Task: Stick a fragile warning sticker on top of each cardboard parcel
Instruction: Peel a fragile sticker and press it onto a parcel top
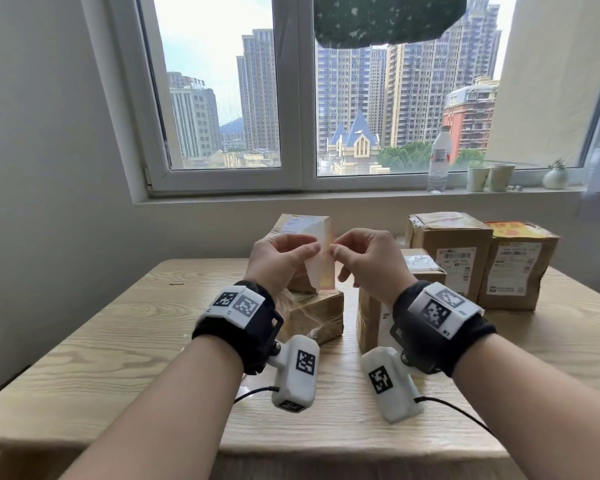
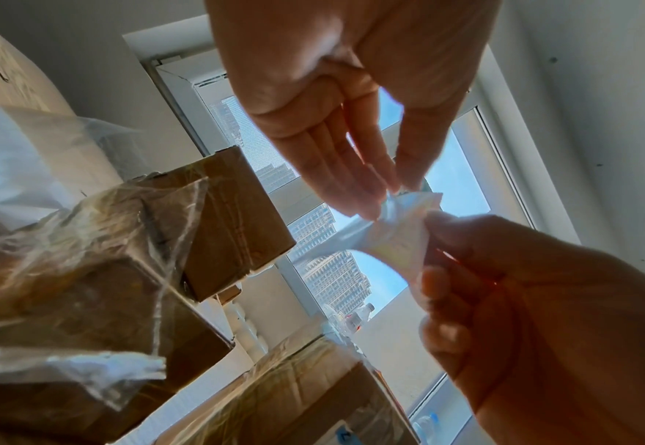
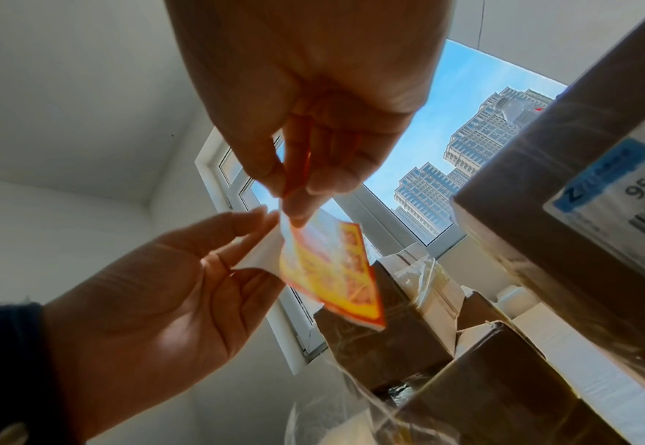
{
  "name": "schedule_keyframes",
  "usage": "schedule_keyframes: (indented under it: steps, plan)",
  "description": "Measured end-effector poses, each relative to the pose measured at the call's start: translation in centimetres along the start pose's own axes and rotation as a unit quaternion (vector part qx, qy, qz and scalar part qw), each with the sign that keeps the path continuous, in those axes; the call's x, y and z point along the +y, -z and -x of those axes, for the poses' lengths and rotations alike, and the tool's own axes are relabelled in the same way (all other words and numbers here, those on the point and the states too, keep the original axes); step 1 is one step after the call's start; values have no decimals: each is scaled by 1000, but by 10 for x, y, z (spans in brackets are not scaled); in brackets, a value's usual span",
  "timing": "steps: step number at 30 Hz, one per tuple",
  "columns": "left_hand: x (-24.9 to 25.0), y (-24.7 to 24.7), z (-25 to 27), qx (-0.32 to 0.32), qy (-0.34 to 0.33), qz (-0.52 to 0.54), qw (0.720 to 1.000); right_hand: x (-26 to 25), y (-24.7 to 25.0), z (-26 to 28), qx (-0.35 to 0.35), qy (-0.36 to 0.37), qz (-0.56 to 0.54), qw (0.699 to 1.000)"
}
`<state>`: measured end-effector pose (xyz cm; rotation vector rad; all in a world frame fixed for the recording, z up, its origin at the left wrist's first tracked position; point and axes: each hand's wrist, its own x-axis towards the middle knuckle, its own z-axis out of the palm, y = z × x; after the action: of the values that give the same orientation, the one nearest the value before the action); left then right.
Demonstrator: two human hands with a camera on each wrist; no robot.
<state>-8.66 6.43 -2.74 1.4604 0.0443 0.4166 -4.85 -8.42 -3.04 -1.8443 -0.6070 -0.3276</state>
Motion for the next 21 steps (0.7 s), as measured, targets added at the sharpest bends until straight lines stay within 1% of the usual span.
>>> schedule_keyframes:
  steps: [3, 7, 10, 14, 16, 18, 21]
  plan:
    - [3, 13, -10, 45, -18, -13, 999, -5, 9, -5, 28, -9, 5, 1000]
    - [7, 48, -29, 99, -32, -33, 994, -12, 24, -18, 68, -22, -22, 997]
    - [2, 83, -49, 168, -22, -28, 985, -15, 30, -30, 110, -25, -44, 993]
    - [-19, 125, -74, 251, 7, -8, 968, -19, 30, -45, 136, -12, -92, 986]
    - [-33, 138, -83, 270, 29, -8, 962, -19, 29, -52, 143, -10, -110, 984]
    - [-48, 145, -91, 276, 58, -19, 959, -17, 26, -58, 141, -9, -110, 984]
    - [-66, 151, -102, 244, 108, -54, 962, -10, 21, -65, 141, -7, -101, 985]
